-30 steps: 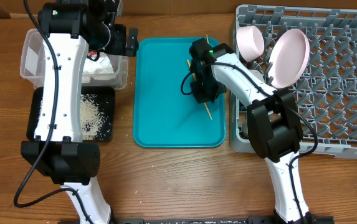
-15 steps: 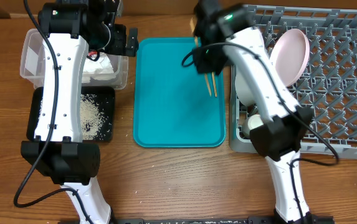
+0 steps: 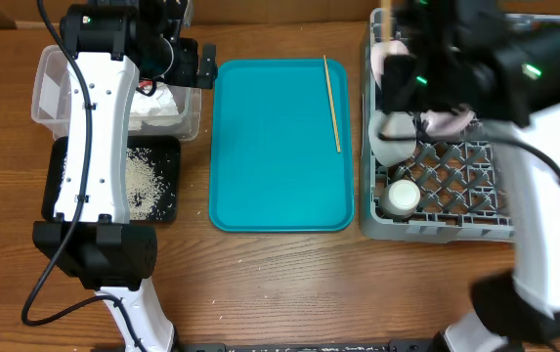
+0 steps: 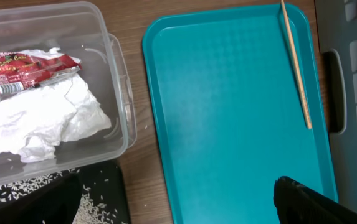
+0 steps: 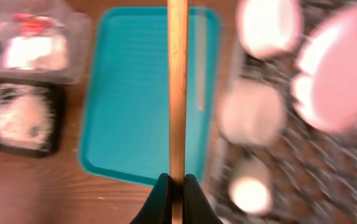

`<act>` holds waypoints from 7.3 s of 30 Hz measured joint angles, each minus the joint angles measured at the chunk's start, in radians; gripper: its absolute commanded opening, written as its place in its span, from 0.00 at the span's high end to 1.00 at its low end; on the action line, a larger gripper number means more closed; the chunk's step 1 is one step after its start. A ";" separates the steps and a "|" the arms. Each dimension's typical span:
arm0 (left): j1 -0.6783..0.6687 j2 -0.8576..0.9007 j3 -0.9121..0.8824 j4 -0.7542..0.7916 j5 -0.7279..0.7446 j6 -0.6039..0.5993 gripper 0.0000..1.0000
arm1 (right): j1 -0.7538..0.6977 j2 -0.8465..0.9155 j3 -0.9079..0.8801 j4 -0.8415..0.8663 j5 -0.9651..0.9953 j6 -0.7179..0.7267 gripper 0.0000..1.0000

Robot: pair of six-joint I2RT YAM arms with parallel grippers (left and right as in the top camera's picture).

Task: Sort waste into correct bins and load items into the dishwasher

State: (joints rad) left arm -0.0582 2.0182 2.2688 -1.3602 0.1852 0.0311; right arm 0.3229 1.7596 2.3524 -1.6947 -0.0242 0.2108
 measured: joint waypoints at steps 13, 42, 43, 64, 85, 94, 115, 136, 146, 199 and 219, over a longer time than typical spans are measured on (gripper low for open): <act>0.000 0.000 0.000 0.000 0.000 0.000 0.00 | -0.196 -0.022 -0.689 0.238 0.165 -0.008 0.96; 0.000 0.000 0.000 0.000 0.000 0.000 0.00 | -0.035 -0.003 -0.580 0.644 -0.125 -0.022 0.42; 0.000 0.000 0.000 0.000 0.000 0.000 0.00 | 0.006 0.023 -0.563 0.656 -0.124 -0.012 0.42; 0.000 0.000 0.000 0.000 0.000 0.000 0.00 | 0.023 0.750 0.017 0.408 0.059 -0.027 0.50; 0.000 0.000 0.000 0.000 0.000 0.000 0.00 | 0.038 0.838 0.021 0.393 0.050 -0.057 0.96; 0.000 0.000 0.000 0.000 0.000 0.000 0.00 | 0.038 0.837 0.117 0.211 -0.013 -0.053 0.96; 0.000 0.000 0.000 0.000 0.000 0.000 0.00 | -0.007 0.037 -0.002 0.002 0.056 0.027 0.96; 0.000 0.000 0.000 0.000 0.000 0.000 0.00 | -0.310 -0.014 -0.807 0.229 0.144 -0.044 0.68; 0.000 0.000 0.000 0.000 0.000 0.000 0.00 | -0.310 -0.014 -0.807 0.256 0.144 -0.080 0.48; 0.000 0.000 0.000 0.000 -0.003 0.000 0.00 | -0.291 -1.336 -1.842 1.511 -0.020 -0.004 0.00; 0.000 0.000 0.000 0.000 -0.003 0.000 0.00 | -0.273 -1.741 -2.334 1.622 -0.080 -0.002 0.00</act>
State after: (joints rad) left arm -0.0582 2.0182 2.2688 -1.3605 0.1822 0.0311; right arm 0.0498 0.0185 0.0185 -0.0727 -0.1043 0.2089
